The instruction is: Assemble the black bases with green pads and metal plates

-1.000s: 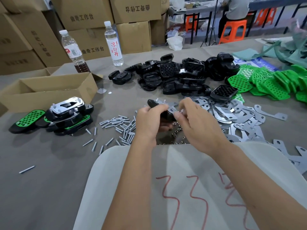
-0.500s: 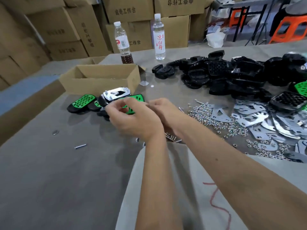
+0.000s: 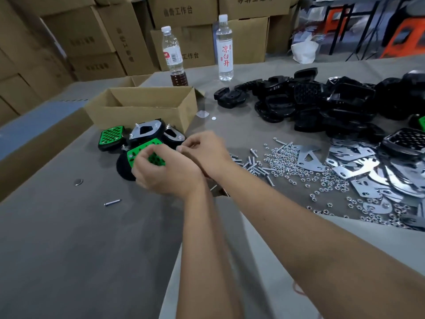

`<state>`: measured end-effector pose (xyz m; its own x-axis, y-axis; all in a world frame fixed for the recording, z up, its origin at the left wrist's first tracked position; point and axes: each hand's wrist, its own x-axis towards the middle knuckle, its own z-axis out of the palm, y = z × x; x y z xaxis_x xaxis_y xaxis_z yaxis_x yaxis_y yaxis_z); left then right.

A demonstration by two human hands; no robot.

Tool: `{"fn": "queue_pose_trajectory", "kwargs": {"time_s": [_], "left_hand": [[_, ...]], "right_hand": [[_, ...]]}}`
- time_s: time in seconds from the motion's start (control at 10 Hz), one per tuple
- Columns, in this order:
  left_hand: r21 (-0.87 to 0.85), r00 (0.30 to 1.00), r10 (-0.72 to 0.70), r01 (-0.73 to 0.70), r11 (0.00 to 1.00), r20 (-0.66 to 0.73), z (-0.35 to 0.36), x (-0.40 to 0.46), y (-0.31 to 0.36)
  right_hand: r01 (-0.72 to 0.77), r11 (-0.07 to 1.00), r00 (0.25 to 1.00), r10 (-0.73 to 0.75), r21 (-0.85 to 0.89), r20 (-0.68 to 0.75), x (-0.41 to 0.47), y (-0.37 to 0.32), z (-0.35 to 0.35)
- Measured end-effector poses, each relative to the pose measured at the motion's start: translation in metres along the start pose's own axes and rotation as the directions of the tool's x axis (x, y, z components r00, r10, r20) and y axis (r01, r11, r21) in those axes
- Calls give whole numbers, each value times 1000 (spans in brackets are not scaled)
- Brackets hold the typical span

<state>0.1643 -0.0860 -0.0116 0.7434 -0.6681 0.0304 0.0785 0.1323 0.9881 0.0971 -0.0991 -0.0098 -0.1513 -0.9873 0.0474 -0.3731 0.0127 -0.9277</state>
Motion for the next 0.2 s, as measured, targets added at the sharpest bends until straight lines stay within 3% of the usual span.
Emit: {"fn": "queue_pose_trajectory", "kwargs": {"time_s": [0.1, 0.2], "left_hand": [[-69, 974, 195, -204, 977, -115, 12, -28, 12], [-76, 931, 290, -280, 957, 222, 31, -54, 1]], "right_hand": [[-34, 965, 984, 77, 258, -159, -34, 7, -36], [115, 925, 932, 26, 361, -361, -80, 9, -82]]}}
